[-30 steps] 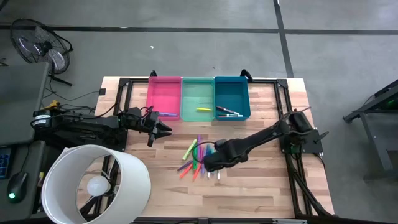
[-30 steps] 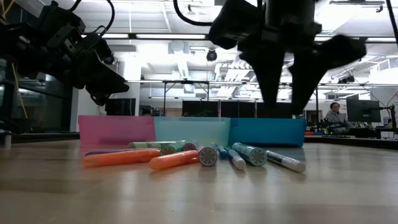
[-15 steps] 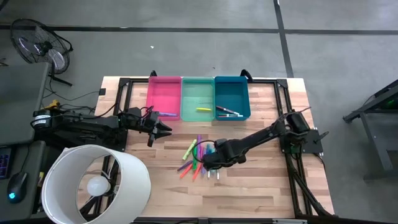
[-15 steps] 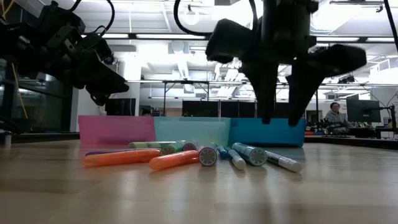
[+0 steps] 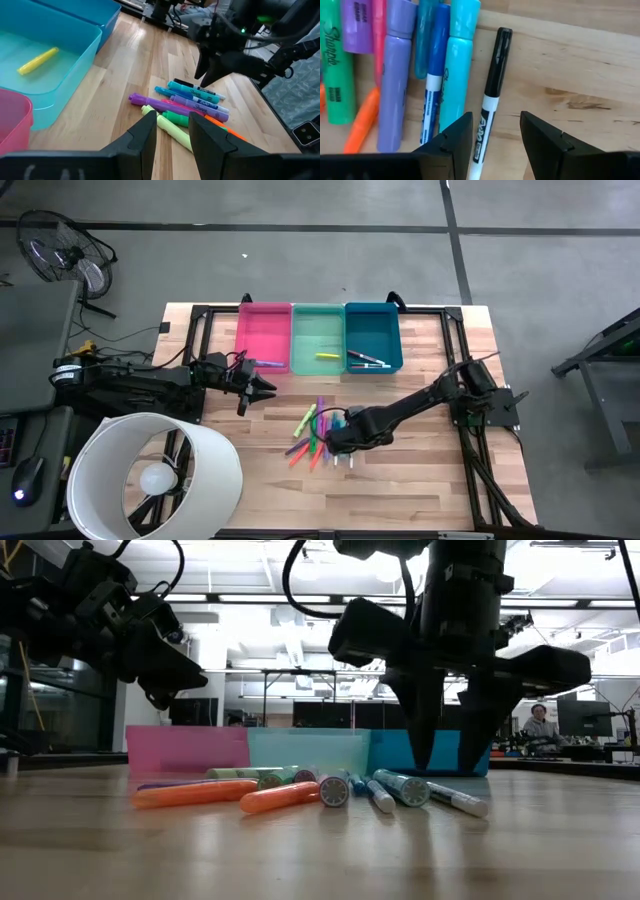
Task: Pick & Place Markers
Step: Put the black highlighter into the blue bin
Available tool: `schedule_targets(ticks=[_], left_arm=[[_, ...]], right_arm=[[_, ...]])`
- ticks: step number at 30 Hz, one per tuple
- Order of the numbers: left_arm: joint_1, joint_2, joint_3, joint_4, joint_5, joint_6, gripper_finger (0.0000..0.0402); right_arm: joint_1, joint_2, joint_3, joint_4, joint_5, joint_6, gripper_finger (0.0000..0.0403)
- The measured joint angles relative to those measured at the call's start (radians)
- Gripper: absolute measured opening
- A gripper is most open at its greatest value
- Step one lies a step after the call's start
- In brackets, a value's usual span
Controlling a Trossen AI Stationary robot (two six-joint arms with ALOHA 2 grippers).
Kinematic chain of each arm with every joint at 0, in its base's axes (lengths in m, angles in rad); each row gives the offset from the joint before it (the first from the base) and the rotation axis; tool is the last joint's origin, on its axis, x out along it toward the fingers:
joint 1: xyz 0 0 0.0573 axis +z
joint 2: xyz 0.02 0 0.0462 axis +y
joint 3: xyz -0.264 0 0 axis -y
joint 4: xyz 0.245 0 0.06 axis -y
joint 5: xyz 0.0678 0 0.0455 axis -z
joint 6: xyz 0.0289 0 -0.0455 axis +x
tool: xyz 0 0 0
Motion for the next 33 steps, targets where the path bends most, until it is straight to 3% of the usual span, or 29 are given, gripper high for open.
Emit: schedule_targets(ticks=[9, 33], left_arm=[[0.0, 0.0, 0.0, 0.0, 0.002, 0.0, 0.0111], [0.0, 0.0, 0.0, 0.0, -0.002, 0.0, 0.0111]], right_arm=[[0.005, 0.082, 0.006, 0.026, -0.057, -0.018, 0.0153], [0.012, 0.089, 0.005, -0.06, -0.068, -0.044, 0.0153]])
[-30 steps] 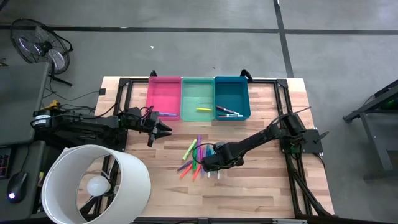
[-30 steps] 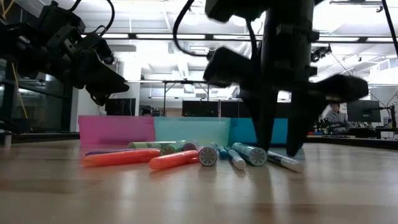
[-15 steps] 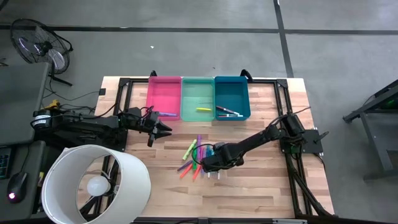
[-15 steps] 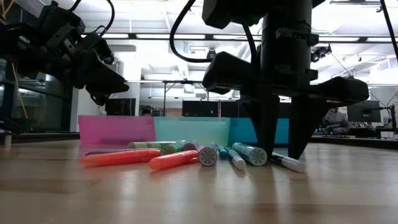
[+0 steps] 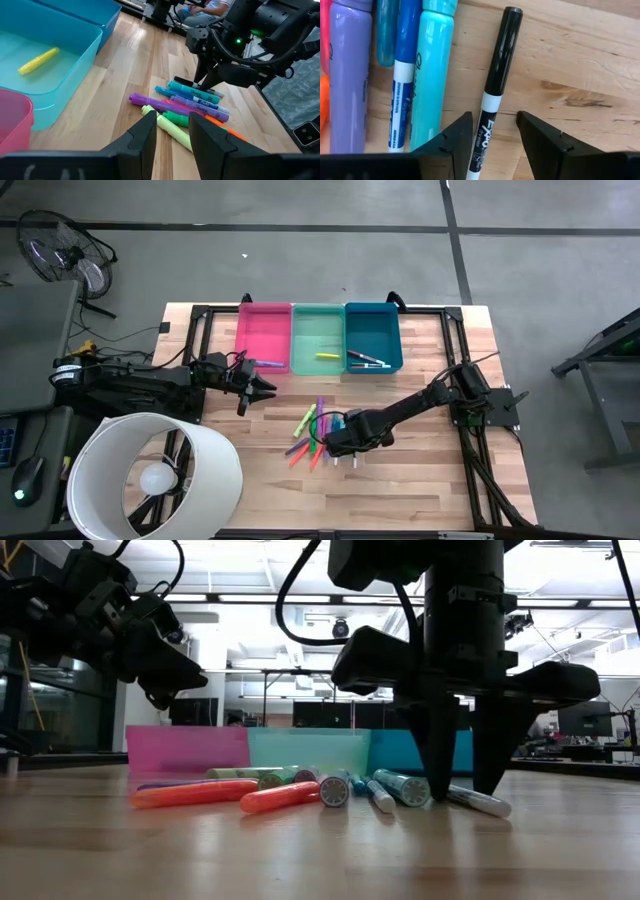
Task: Pick & Place Markers
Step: Put the black highlighter into the blue bin
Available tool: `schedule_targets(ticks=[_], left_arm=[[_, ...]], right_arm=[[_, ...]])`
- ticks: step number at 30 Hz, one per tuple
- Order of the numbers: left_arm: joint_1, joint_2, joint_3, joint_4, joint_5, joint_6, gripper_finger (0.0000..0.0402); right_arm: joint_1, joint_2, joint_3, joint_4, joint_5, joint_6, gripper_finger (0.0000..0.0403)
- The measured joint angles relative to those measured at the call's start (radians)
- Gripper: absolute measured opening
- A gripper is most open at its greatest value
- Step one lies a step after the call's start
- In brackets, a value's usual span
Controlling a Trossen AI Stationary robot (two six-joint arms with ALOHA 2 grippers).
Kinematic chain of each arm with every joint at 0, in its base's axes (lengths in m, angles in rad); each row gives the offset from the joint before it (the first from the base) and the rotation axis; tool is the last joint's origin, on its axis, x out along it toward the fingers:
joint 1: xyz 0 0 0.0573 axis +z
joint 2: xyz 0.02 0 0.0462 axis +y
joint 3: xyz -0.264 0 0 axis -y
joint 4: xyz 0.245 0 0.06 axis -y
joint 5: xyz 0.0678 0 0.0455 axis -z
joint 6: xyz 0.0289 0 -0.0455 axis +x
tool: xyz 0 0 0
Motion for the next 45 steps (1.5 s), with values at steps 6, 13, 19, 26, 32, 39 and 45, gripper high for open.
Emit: schedule_targets(ticks=[6, 13, 19, 26, 32, 39, 45], left_arm=[[0.0, 0.0, 0.0, 0.0, 0.0, 0.0, 0.0111], [0.0, 0.0, 0.0, 0.0, 0.001, 0.0, 0.0111], [0.0, 0.0, 0.0, 0.0, 0.001, 0.0, 0.0111], [0.0, 0.0, 0.0, 0.0, 0.001, 0.0, 0.0111], [0.0, 0.0, 0.0, 0.0, 0.001, 0.0, 0.0111], [0.0, 0.0, 0.0, 0.0, 0.004, 0.0, 0.0111], [0.0, 0.0, 0.0, 0.0, 0.004, 0.0, 0.0111]], right_arm=[[0.0, 0.0, 0.0, 0.0, -0.007, 0.001, 0.0142], [0.001, 0.0, -0.001, -0.001, -0.013, -0.001, 0.0096], [0.002, 0.0, -0.004, -0.004, -0.017, -0.015, 0.0053], [0.003, -0.004, -0.023, 0.007, -0.033, -0.055, 0.0024], [0.001, -0.006, -0.024, 0.007, -0.028, -0.074, 0.0024], [0.001, -0.007, -0.025, 0.014, -0.028, -0.082, 0.0024], [0.001, -0.007, -0.026, 0.027, -0.034, -0.095, 0.0024]])
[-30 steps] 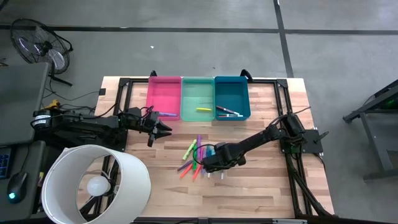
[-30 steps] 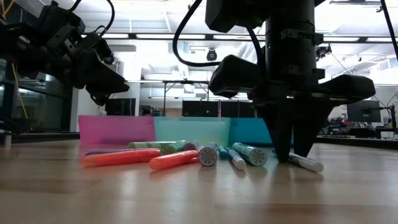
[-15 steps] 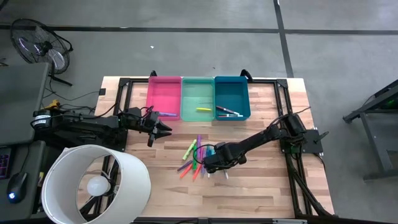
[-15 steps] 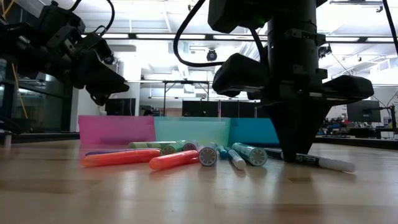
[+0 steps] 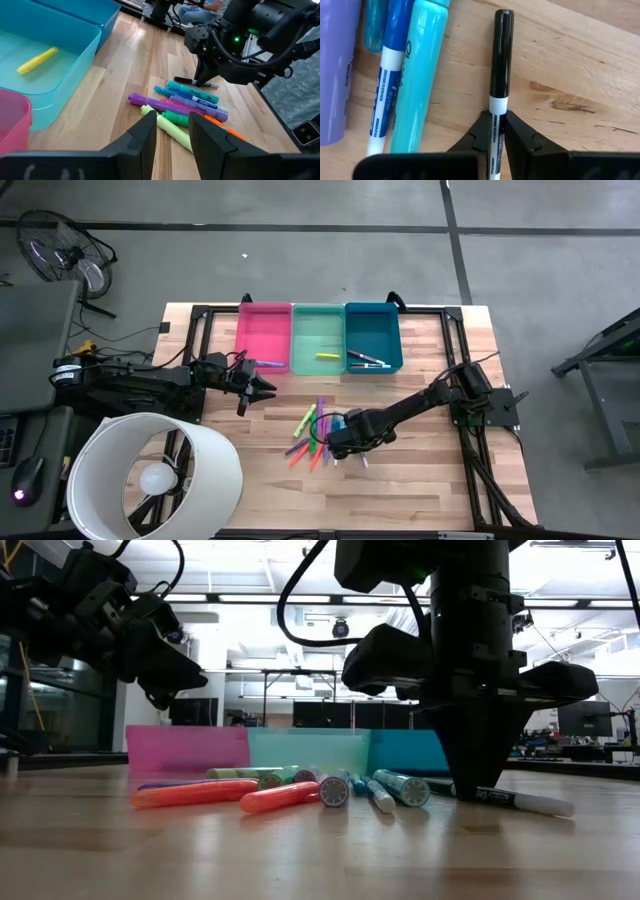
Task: Pick & Place Markers
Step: Put the black highlighter into the blue bin
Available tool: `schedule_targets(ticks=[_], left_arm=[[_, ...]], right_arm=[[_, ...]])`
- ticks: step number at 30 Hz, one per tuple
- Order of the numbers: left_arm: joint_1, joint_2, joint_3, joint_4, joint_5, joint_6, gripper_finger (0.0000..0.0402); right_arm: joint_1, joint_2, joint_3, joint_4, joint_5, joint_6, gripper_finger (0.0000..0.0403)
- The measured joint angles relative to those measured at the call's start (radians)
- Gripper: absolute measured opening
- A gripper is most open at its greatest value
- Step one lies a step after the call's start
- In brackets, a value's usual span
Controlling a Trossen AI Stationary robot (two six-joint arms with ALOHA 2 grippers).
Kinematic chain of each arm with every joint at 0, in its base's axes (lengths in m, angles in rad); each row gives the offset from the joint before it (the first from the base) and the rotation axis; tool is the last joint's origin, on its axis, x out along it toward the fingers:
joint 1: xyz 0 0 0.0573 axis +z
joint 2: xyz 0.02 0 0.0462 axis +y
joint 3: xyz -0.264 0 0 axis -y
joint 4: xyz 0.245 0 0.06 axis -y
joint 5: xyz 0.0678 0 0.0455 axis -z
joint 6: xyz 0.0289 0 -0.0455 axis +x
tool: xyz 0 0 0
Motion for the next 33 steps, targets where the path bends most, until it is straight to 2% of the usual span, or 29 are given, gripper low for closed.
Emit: schedule_targets(ticks=[6, 9, 20, 27, 33], left_arm=[[0.0, 0.0, 0.0, 0.0, 0.0, 0.0, 0.0111], [0.0, 0.0, 0.0, 0.0, 0.0, 0.0, 0.0111], [0.0, 0.0, 0.0, 0.0, -0.004, 0.0, 0.0111], [0.0, 0.0, 0.0, -0.001, -0.004, 0.0, 0.0111], [0.0, 0.0, 0.0, 0.0, -0.004, 0.0, 0.0111]], right_arm=[[0.0, -0.041, -0.006, -0.004, 0.014, -0.02, 0.0024], [-0.005, -0.083, -0.014, -0.075, 0.028, -0.022, 0.0024], [-0.073, -0.295, -0.007, -0.244, 0.174, -0.156, 0.0019], [-0.215, -0.445, -0.006, -0.366, 0.249, -0.414, 0.0019], [-0.402, -0.538, -0.006, -0.361, 0.287, -0.771, 0.0019]])
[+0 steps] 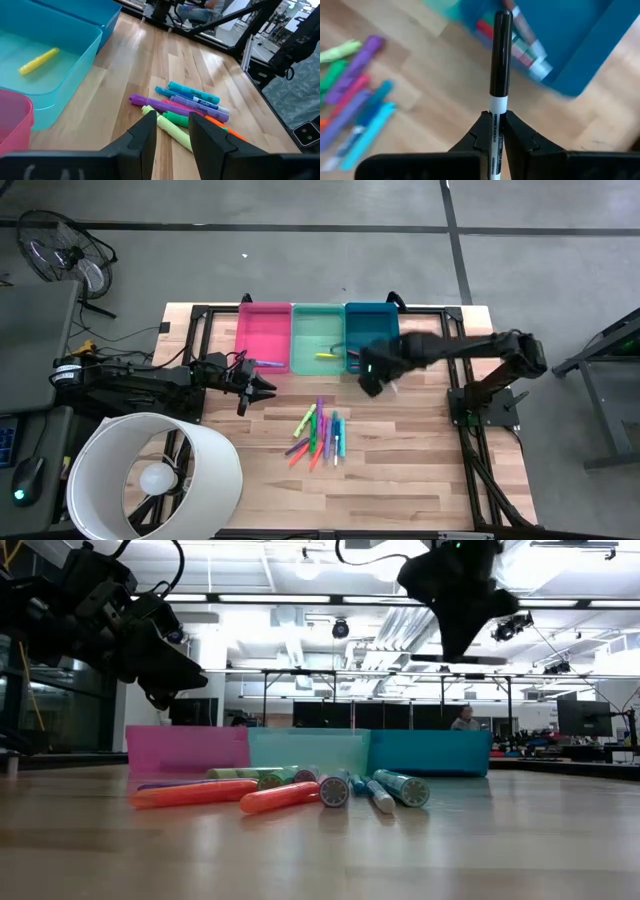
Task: Pick & Place Markers
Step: Put the black highlighter into the blue bin
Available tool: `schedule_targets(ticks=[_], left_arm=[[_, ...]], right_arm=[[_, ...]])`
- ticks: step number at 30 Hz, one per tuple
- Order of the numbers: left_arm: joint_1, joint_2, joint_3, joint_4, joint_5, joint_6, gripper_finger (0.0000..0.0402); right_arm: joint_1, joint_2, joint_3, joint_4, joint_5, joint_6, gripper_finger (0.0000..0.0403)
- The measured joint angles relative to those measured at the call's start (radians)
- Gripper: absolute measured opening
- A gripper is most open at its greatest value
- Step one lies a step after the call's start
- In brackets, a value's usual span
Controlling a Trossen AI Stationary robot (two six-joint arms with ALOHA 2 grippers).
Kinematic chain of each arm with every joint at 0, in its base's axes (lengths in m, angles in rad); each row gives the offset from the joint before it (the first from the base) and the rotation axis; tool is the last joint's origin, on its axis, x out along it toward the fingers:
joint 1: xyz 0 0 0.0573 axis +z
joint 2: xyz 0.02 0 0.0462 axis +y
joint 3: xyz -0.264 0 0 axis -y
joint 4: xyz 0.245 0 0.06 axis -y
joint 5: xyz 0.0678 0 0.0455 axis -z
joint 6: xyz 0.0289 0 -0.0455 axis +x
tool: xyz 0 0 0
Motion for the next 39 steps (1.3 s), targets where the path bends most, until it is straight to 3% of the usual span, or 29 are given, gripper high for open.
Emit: schedule_targets(ticks=[10, 18, 28, 39], left_arm=[[0.0, 0.0, 0.0, 0.0, 0.0, 0.0, 0.0111], [0.0, 0.0, 0.0, 0.0, 0.001, 0.0, 0.0111], [0.0, 0.0, 0.0, 0.0, 0.002, 0.0, 0.0111], [0.0, 0.0, 0.0, 0.0, 0.005, 0.0, 0.0111]], right_arm=[[-0.298, -0.015, 0.0, 0.108, -0.061, -0.705, 0.0019], [-0.484, -0.014, 0.0, 0.228, -0.185, -1.089, 0.0019], [-0.619, 0.066, 0.002, 0.358, -0.322, -1.328, 0.0019], [-0.628, 0.239, 0.002, 0.371, -0.323, -1.482, 0.0019]])
